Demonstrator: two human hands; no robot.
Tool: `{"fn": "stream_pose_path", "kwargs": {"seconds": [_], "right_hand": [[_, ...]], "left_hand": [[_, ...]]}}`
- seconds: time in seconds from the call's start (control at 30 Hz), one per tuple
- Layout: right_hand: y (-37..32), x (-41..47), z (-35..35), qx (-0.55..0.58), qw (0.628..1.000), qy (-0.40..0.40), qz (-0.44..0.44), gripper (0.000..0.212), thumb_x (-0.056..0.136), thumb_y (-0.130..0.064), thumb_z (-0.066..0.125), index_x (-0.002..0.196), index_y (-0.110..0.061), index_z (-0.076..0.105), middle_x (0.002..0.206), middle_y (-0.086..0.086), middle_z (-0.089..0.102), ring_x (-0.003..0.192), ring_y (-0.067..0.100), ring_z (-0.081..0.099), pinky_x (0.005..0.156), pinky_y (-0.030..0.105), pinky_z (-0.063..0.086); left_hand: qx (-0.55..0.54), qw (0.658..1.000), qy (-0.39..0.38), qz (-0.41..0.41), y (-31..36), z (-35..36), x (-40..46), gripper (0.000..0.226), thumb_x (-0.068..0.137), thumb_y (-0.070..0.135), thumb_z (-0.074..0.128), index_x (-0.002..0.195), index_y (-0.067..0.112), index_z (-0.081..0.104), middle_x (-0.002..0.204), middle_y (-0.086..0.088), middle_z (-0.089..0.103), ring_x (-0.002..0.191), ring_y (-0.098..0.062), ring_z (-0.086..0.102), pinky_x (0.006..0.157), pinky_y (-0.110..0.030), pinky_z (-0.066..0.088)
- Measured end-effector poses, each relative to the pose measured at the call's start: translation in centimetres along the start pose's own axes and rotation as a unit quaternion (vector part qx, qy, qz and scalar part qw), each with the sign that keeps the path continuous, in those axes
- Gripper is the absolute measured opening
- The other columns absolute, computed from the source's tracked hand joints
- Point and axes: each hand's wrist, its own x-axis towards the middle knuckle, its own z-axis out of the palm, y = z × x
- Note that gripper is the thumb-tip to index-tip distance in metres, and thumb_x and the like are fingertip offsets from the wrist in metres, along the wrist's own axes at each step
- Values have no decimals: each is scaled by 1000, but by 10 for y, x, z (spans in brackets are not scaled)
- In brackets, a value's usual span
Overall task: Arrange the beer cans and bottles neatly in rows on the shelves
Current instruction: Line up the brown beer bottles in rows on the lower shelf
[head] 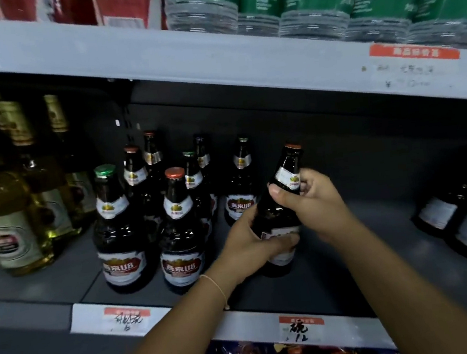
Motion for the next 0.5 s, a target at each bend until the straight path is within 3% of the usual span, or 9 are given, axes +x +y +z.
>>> {"fn": "stream_pose_path", "kwargs": {"seconds": [0.17, 0.27, 0.37, 0.5], "right_hand": [[9, 12, 31, 10, 1000, 21, 12, 16, 86, -9, 75, 96, -12, 63, 89, -1, 75, 87, 16, 74, 73, 30, 60], [15, 20, 48, 3, 999, 31, 16, 39, 80, -20, 81, 111, -11, 59, 104, 1, 75, 99, 19, 72, 90, 44, 58], [21, 26, 59, -4, 999, 39, 15, 66, 62, -44, 81, 115, -13, 58, 107, 2, 74, 101, 20, 72, 91, 50, 58], [30, 31, 67, -24, 998, 53, 7, 57, 62, -47, 81, 108, -24, 57, 108, -1, 74, 100, 17, 72, 91, 49, 57]], "left_hand": [[126, 987, 86, 51, -15, -12, -16, 57, 79, 30, 77, 129, 27, 51, 116, 14, 66, 105, 4, 62, 92, -18, 50], [188, 975, 102, 60, -23, -20, -20, 61, 79, 25, 67, 135, 24, 43, 125, 8, 58, 117, -2, 55, 100, -25, 47], [234, 968, 94, 19, -27, -24, -25, 73, 76, 27, 57, 143, 13, 32, 141, -3, 45, 133, -14, 41, 111, -31, 36], [259, 963, 57, -46, -31, -23, -32, 87, 85, 22, 59, 152, 4, 7, 159, -10, 18, 147, -19, 16, 120, -30, 17]]}}
